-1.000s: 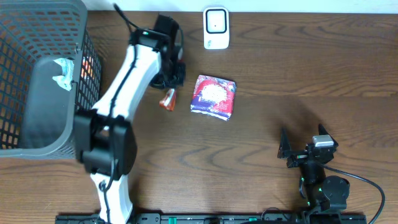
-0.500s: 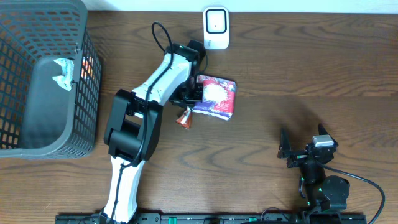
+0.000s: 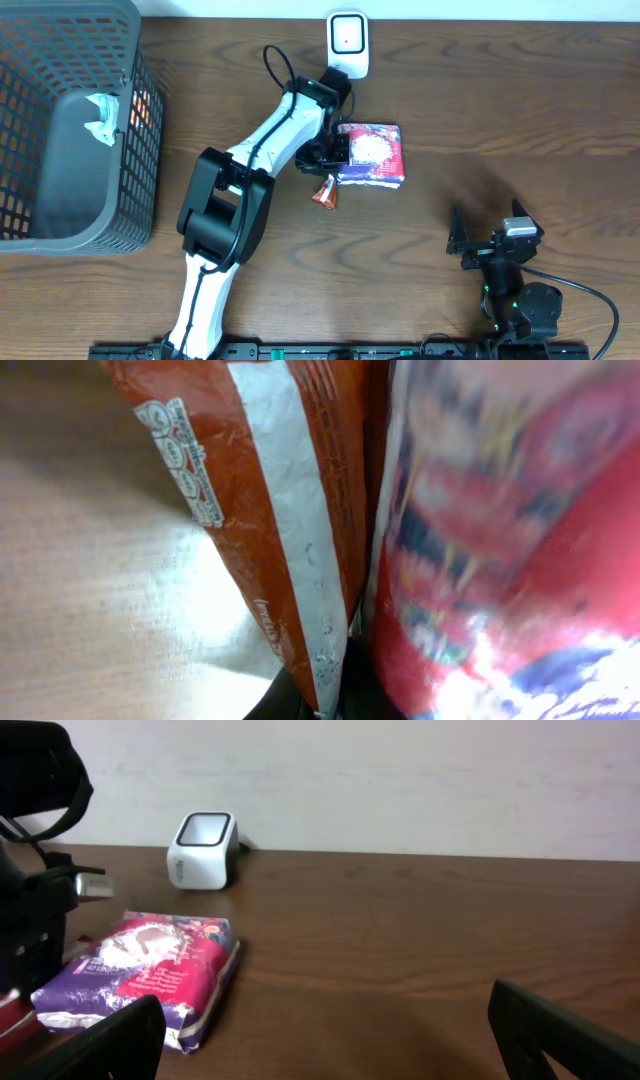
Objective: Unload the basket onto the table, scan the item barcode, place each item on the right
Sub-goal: 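Carry the snack bar past the scanner and place it beside the pink pack, then move the left gripper back into the basket toward the Kleenex pack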
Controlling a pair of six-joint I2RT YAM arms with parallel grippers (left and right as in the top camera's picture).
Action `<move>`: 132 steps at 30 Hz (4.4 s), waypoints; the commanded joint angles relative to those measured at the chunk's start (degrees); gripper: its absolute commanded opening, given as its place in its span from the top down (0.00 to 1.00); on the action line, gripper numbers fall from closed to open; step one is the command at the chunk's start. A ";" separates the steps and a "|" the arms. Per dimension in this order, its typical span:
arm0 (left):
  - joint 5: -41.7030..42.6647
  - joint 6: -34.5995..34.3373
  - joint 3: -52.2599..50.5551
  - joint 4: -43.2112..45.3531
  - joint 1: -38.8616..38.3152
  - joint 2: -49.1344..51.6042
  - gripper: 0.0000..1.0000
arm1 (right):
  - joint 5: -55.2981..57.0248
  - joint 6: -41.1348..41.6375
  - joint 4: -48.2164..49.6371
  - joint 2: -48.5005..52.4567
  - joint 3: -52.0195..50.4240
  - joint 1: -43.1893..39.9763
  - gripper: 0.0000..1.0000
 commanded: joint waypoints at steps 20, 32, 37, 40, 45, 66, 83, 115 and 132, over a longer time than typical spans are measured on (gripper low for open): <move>1.18 -0.66 1.46 6.75 5.27 -4.11 0.44 | 0.09 -0.39 -0.09 -0.31 -0.22 -0.37 0.01; 1.11 -0.61 2.29 7.67 8.31 -24.26 0.20 | 0.09 -0.39 -0.09 -0.31 -0.22 -0.37 0.01; 1.11 0.48 2.29 6.75 8.55 -27.30 0.12 | 0.09 -0.39 -0.09 -0.31 -0.22 -0.37 0.01; 1.14 2.34 2.29 6.80 8.57 -28.09 0.12 | 0.09 -0.39 -0.09 -0.31 -0.22 -0.37 0.01; 1.14 3.78 2.34 8.70 8.57 -30.69 0.12 | 0.09 -0.39 -0.07 -0.31 -0.22 -0.37 0.01; -13.94 3.69 3.15 20.79 33.53 -42.32 0.12 | 0.09 -0.39 -0.07 -0.31 -0.22 -0.37 0.01; -18.82 -1.60 1.40 11.93 53.33 -35.30 0.12 | 0.09 -0.39 -0.09 -0.31 -0.22 -0.37 0.01; -18.36 -4.61 1.40 8.59 48.63 -2.51 0.18 | 0.11 -0.39 -0.07 -0.31 -0.22 -0.37 0.01; -32.57 -2.75 -0.24 6.56 50.60 -0.42 0.80 | 0.09 -0.39 -0.09 -0.31 -0.22 -0.37 0.01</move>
